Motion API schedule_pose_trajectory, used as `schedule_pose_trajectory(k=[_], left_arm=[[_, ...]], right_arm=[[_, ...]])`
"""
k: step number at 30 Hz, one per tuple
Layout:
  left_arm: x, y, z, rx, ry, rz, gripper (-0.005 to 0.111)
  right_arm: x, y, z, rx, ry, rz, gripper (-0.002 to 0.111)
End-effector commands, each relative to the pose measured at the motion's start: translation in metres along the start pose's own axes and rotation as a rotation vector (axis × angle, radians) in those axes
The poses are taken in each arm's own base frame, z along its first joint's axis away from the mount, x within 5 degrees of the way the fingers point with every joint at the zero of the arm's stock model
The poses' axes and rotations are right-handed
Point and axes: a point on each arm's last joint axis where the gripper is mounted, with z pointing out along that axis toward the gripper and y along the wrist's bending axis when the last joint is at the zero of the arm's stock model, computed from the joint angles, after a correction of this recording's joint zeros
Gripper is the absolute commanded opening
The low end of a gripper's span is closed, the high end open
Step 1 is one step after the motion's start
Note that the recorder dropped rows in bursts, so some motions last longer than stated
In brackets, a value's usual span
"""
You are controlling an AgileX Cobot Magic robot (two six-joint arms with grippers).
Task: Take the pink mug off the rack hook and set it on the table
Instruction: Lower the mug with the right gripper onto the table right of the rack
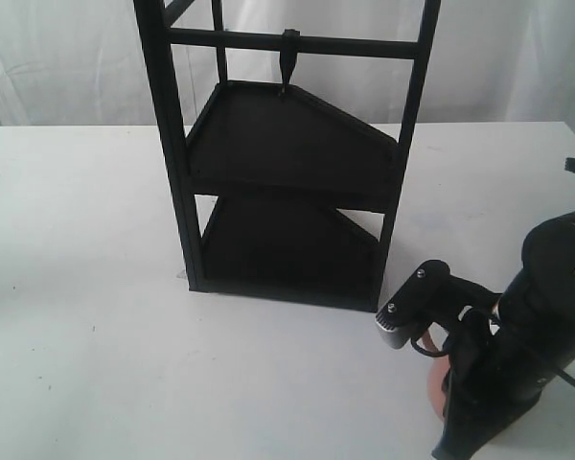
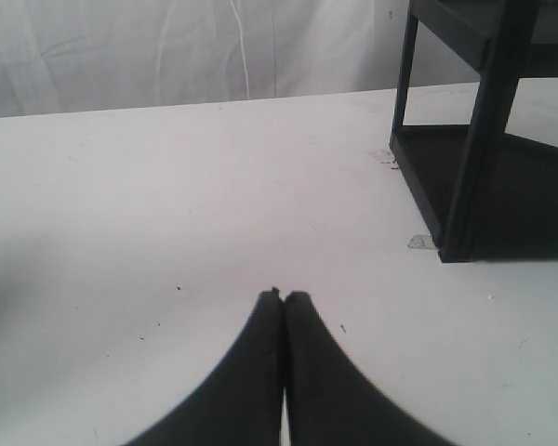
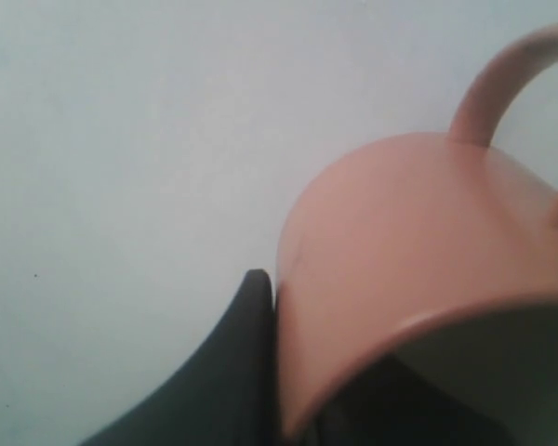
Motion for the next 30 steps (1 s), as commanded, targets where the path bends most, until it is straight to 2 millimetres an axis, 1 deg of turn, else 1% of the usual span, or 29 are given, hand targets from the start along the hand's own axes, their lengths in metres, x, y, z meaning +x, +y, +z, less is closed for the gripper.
schedule_pose_trajectory(k=[1,4,6,11,14,16,21,30], left_arm=[[0.001,0.0,0.0,-0.004,-0.003,0.0,0.0],[0.001,0.0,0.0,-0.004,-0.003,0.0,0.0],[0.001,0.0,0.0,-0.004,-0.003,0.0,0.0],[0.001,0.0,0.0,-0.004,-0.003,0.0,0.0],[0.001,0.0,0.0,-0.004,-0.003,0.0,0.0],[0.001,0.0,0.0,-0.004,-0.003,0.0,0.0],[0.001,0.0,0.0,-0.004,-0.003,0.0,0.0],[0.001,0.0,0.0,-0.004,-0.003,0.0,0.0]], right_arm=[[0.001,0.0,0.002,0.006,-0.015,0.008,0.006],[0.0,0.0,0.002,0.007,-0.017,0.008,0.007],[0.0,0.0,0.002,0.006,-0.017,0.009,0.011],[0.001,0.0,0.001,0.005,-0.016,0.014,0.033],[0.001,0.001,-0.001,0.004,-0.015,0.013,0.042],[0.002,0.001,-0.004,0.009,-0.026,0.013,0.044],[0.003,0.002,-0.016,0.024,-0.064,0.01,0.044],[0.014,0.009,-0.046,0.044,-0.127,0.03,0.044]])
